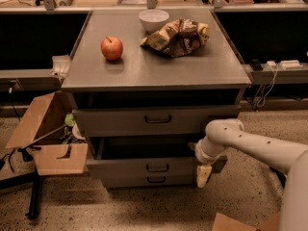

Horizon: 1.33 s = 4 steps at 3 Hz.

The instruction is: Open middle drawer

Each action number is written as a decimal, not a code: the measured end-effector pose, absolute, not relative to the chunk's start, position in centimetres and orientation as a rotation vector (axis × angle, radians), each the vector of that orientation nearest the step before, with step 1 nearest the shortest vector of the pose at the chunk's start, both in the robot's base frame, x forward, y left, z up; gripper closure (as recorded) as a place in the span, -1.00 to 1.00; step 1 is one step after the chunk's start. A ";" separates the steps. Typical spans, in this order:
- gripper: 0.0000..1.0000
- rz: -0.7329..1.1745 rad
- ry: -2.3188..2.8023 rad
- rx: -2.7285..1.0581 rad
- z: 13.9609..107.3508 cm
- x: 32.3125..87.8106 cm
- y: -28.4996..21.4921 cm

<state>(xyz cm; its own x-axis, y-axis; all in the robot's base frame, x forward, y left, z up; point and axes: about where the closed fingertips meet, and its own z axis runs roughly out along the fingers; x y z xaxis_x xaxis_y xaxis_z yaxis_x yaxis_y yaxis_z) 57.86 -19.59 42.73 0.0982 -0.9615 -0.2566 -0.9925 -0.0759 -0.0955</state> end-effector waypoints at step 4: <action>-0.03 0.179 2.033 -2.216 39.4 55.1 -19.5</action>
Offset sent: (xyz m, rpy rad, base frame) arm -0.0247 0.0065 -0.0500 -0.1101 0.0880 0.0245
